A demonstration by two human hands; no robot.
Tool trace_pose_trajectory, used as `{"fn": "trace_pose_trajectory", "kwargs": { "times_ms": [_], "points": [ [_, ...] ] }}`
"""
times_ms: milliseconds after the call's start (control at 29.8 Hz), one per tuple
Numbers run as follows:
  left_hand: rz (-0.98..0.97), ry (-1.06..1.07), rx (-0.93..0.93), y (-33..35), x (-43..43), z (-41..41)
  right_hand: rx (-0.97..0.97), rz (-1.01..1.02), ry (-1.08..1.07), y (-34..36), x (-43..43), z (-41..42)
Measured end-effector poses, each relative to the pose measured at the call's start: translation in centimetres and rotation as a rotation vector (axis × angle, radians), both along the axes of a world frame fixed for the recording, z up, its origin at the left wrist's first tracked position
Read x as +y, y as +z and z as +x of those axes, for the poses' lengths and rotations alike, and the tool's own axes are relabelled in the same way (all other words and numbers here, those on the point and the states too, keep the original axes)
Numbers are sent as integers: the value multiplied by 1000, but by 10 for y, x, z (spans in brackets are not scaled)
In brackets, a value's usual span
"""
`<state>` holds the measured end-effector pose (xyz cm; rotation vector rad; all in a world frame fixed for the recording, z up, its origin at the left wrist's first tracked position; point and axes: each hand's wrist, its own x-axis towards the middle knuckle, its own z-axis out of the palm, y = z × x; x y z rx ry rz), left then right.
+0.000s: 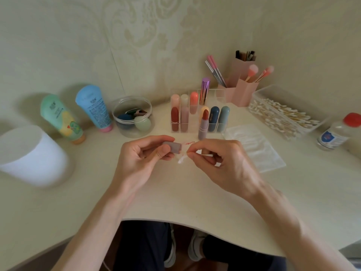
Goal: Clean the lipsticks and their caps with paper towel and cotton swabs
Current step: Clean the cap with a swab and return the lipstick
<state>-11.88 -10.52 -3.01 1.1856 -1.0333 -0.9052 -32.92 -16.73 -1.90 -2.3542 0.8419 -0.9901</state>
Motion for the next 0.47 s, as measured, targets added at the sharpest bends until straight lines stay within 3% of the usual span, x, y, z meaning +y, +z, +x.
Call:
{"fn": "trace_pose_trajectory", "kwargs": {
  "times_ms": [201,469],
  "points": [
    [-4,-1,-6,1,2,-1,-60,195,73,0,1,0],
    [-18,4,-21,2,2,0,-102,273,95,-3,0,2]
  ]
}}
